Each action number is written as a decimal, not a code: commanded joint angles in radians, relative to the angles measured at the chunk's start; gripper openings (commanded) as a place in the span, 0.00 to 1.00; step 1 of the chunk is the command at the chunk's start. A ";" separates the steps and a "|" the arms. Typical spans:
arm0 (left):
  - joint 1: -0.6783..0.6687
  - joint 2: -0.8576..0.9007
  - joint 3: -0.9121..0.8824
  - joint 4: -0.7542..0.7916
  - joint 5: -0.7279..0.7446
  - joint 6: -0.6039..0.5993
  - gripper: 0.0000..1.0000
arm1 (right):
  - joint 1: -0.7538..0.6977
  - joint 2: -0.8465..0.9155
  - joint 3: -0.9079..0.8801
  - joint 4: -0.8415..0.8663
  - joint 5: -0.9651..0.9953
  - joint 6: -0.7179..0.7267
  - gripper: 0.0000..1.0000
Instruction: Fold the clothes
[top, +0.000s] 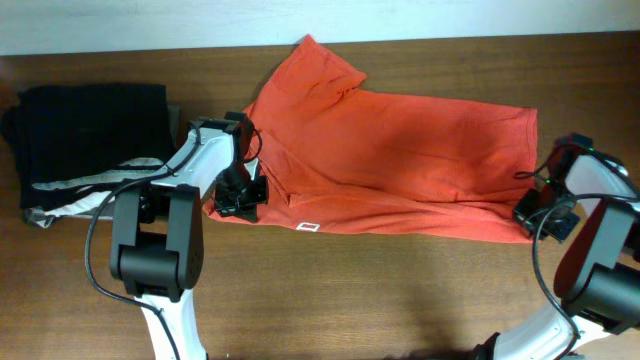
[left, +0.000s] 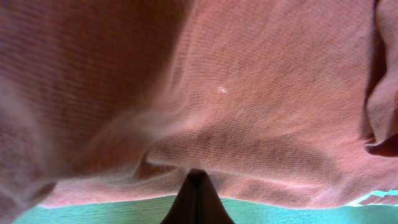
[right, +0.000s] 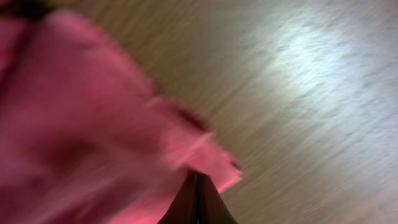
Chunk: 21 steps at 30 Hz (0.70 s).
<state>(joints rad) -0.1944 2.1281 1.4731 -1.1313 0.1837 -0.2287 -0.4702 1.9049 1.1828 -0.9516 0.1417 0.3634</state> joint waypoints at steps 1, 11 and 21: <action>-0.005 -0.012 -0.014 0.019 0.004 -0.010 0.00 | -0.048 0.006 -0.007 0.008 0.013 0.008 0.04; -0.005 -0.021 -0.005 -0.037 -0.026 -0.009 0.01 | -0.109 0.008 0.026 0.037 -0.188 -0.126 0.04; -0.008 -0.206 0.015 -0.013 -0.069 -0.010 0.04 | -0.093 0.002 0.127 -0.156 -0.315 -0.170 0.04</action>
<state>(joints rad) -0.1963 2.0224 1.4715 -1.1519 0.1307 -0.2283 -0.5770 1.9087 1.2999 -1.0901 -0.1230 0.2119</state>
